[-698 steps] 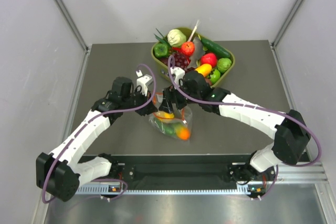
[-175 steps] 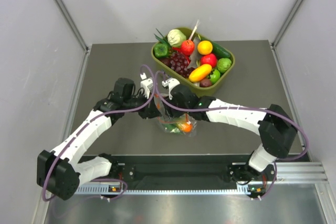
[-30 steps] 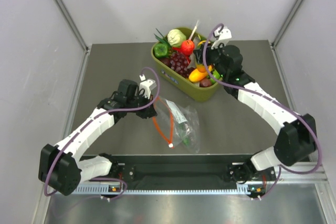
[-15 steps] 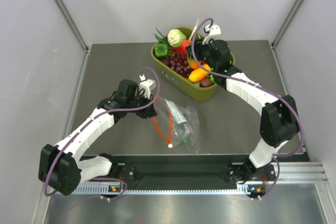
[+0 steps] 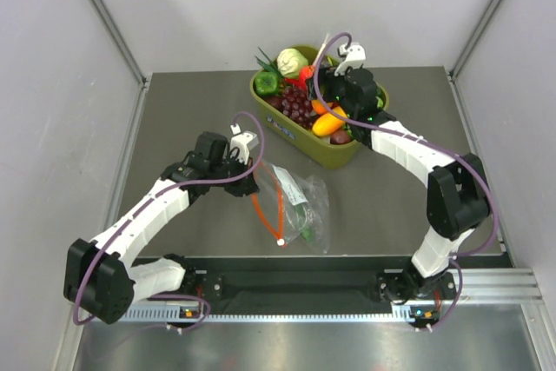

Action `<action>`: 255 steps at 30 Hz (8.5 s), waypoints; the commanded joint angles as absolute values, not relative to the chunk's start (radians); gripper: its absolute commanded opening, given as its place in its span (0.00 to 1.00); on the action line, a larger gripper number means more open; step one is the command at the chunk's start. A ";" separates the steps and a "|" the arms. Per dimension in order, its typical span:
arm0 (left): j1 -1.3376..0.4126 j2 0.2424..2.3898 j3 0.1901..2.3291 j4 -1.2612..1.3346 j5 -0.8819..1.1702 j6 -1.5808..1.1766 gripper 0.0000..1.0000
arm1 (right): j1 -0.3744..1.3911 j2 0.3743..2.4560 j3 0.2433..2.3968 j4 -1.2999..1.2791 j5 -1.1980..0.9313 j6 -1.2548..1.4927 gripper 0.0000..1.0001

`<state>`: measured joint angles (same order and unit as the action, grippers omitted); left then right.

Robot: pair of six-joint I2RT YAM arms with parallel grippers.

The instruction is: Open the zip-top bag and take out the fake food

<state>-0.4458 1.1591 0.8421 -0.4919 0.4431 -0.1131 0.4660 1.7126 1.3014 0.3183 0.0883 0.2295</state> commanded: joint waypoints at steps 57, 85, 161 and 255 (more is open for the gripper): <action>-0.439 1.088 0.871 -0.466 0.463 -0.107 0.00 | 1.169 1.407 1.147 -0.172 -0.284 0.325 0.80; -0.442 1.081 0.867 -0.448 0.600 -0.100 0.00 | 1.006 1.525 1.009 -0.238 0.259 0.379 0.60; -0.449 1.154 0.874 -0.483 0.474 -0.110 0.00 | 1.060 1.252 0.798 0.175 0.026 0.445 0.00; -0.443 1.141 0.871 -0.469 0.463 -0.104 0.00 | 0.600 1.109 0.747 0.810 0.238 0.474 0.00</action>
<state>-0.4465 1.1439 0.8513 -0.4873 0.4625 -0.1200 0.6479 1.0657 0.7029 0.7998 0.2028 0.4824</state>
